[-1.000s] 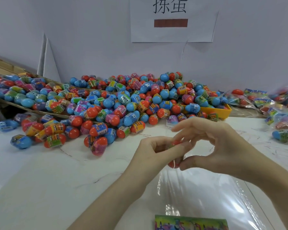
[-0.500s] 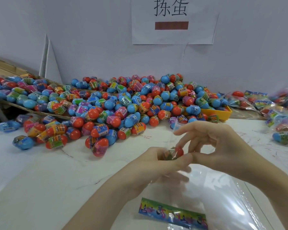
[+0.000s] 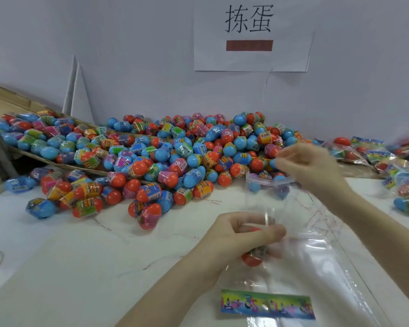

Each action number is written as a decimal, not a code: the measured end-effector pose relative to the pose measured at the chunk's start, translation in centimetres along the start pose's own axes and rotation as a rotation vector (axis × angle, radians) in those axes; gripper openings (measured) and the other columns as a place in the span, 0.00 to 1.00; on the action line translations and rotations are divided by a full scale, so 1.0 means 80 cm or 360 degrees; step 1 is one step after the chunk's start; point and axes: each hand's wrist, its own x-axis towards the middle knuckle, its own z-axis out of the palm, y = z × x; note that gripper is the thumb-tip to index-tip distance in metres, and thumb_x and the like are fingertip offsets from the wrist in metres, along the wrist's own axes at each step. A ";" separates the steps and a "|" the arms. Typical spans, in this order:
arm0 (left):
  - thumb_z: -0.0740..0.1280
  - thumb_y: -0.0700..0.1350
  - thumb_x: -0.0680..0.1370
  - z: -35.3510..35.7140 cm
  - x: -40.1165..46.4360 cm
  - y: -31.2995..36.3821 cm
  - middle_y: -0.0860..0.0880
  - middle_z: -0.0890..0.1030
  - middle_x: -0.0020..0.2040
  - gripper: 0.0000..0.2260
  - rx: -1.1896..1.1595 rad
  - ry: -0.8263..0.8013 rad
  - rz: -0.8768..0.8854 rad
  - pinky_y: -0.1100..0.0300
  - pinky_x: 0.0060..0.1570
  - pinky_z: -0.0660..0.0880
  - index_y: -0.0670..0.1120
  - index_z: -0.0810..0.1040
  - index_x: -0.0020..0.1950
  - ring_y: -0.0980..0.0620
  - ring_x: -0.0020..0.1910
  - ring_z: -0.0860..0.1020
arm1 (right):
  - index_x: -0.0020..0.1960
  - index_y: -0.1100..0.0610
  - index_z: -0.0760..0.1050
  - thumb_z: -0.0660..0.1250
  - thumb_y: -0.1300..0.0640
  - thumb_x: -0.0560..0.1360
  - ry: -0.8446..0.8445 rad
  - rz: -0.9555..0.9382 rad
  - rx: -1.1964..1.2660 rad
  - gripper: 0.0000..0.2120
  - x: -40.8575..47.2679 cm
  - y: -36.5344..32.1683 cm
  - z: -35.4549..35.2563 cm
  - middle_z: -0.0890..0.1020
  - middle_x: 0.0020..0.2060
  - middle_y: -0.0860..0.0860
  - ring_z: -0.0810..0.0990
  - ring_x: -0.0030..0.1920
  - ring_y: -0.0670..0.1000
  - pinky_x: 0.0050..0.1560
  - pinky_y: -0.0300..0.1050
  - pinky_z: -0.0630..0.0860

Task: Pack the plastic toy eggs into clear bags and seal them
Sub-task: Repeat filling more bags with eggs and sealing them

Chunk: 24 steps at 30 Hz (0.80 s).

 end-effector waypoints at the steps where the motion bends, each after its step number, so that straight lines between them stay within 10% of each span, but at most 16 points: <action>1: 0.74 0.50 0.62 0.001 0.002 -0.001 0.47 0.85 0.40 0.18 -0.0014 0.0054 0.0017 0.65 0.36 0.77 0.45 0.80 0.49 0.51 0.35 0.82 | 0.48 0.56 0.78 0.69 0.58 0.73 -0.0102 0.0031 -0.0290 0.05 0.007 0.012 0.009 0.79 0.39 0.45 0.78 0.37 0.43 0.31 0.30 0.72; 6: 0.75 0.53 0.54 0.000 0.011 -0.006 0.45 0.84 0.37 0.34 -0.0151 0.0334 0.0069 0.64 0.32 0.75 0.39 0.75 0.56 0.51 0.31 0.81 | 0.58 0.57 0.72 0.63 0.59 0.74 -0.0247 -0.0287 -0.1460 0.12 0.019 0.054 0.054 0.76 0.52 0.52 0.70 0.53 0.52 0.50 0.43 0.69; 10: 0.75 0.53 0.52 -0.003 0.013 -0.008 0.44 0.85 0.40 0.32 -0.0156 0.0380 0.0154 0.62 0.35 0.76 0.44 0.75 0.54 0.49 0.35 0.83 | 0.56 0.55 0.73 0.60 0.57 0.76 0.0005 -0.0455 -0.1584 0.09 0.022 0.063 0.064 0.76 0.50 0.51 0.69 0.52 0.51 0.46 0.40 0.61; 16: 0.74 0.51 0.55 -0.004 0.014 -0.008 0.48 0.84 0.40 0.30 -0.0075 0.0384 0.0228 0.67 0.31 0.75 0.45 0.75 0.55 0.52 0.37 0.83 | 0.52 0.59 0.78 0.69 0.54 0.72 0.0467 -0.0315 -0.0526 0.12 0.013 0.039 0.022 0.80 0.40 0.50 0.75 0.38 0.46 0.43 0.37 0.73; 20: 0.73 0.53 0.56 -0.003 0.011 -0.005 0.52 0.84 0.35 0.27 0.0027 0.0355 0.0295 0.69 0.29 0.73 0.45 0.76 0.53 0.58 0.31 0.81 | 0.44 0.44 0.79 0.73 0.51 0.65 0.0254 -0.0349 0.0562 0.09 -0.013 -0.016 -0.034 0.83 0.40 0.43 0.80 0.42 0.44 0.46 0.35 0.76; 24: 0.74 0.51 0.55 0.000 0.007 -0.003 0.53 0.85 0.38 0.24 0.0136 0.0219 0.0301 0.69 0.28 0.72 0.50 0.77 0.50 0.58 0.29 0.78 | 0.46 0.42 0.80 0.69 0.44 0.62 -0.0382 -0.0773 -0.0061 0.13 -0.050 -0.061 -0.055 0.82 0.40 0.41 0.79 0.43 0.42 0.43 0.29 0.73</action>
